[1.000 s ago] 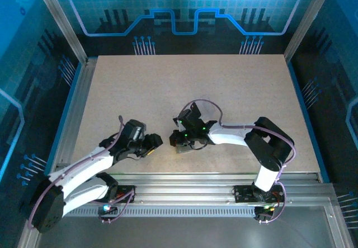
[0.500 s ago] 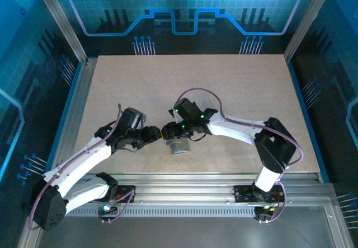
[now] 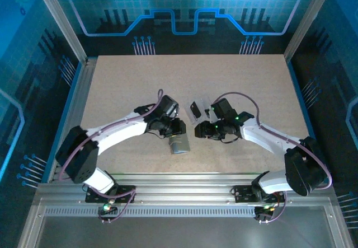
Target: Put the credit cards into the card holder
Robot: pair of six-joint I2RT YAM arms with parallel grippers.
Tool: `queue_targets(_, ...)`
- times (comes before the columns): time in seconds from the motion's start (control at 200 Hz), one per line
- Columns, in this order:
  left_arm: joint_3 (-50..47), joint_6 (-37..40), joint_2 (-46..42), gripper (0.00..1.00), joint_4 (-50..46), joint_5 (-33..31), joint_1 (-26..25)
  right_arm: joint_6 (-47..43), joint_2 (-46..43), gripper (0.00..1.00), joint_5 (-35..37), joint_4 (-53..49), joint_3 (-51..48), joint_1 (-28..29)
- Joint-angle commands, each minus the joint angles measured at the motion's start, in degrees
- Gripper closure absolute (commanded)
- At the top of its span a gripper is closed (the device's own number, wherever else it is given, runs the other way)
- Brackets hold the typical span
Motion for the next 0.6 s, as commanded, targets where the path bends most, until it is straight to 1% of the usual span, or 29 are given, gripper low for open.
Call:
queue_targets(0.0, 1.56, 1.1, 4.23, 0.69, -2.25, -0.71, -0.12, -1.55, 0.41, 0.42, -3.26, 1.04, -1.28, -0.26)
queue_targets(0.125, -0.86, 0.97, 6.65, 0.7, -2.13, -0.89, 0.79, -2.5, 3.35, 0.4, -5.29, 3.68, -1.58, -0.24)
queue_targets(0.32, -6.63, 0.31, 5.91, 0.71, 0.05, -0.58, 3.4, -3.64, 8.93, 0.38, -7.68, 7.05, 0.5, 0.83)
queue_targets(0.595, -15.34, -1.71, 6.64, 0.71, 7.86, 3.16, 5.88, -3.3, 18.52, 0.38, -10.03, 11.67, 6.09, 4.53)
